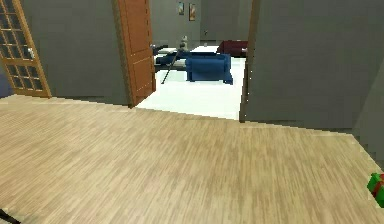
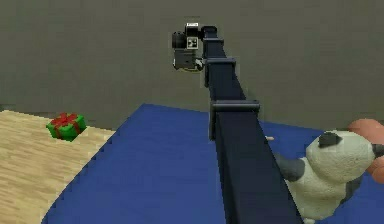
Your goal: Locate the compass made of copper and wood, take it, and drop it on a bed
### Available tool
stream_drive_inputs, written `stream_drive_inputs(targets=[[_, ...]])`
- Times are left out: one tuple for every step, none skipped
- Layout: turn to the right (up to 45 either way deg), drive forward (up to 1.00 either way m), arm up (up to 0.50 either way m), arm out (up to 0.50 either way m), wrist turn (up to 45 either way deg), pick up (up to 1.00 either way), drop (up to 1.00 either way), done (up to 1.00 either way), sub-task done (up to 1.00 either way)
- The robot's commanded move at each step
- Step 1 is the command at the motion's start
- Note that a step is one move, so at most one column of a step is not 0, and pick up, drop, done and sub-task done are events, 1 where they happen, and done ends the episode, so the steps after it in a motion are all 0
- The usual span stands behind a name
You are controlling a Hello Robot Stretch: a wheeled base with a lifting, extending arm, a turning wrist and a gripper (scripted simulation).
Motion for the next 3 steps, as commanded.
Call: stream_drive_inputs(targets=[[0.0,0.0,0.0,0.0,45.0,0.0,0.0,0.0,0.0],[0.0,0.0,0.0,0.0,12.0,0.0,0.0,0.0,0.0],[0.0,0.0,-0.26,0.0,0.0,0.0,0.0,0.0,0.0]])
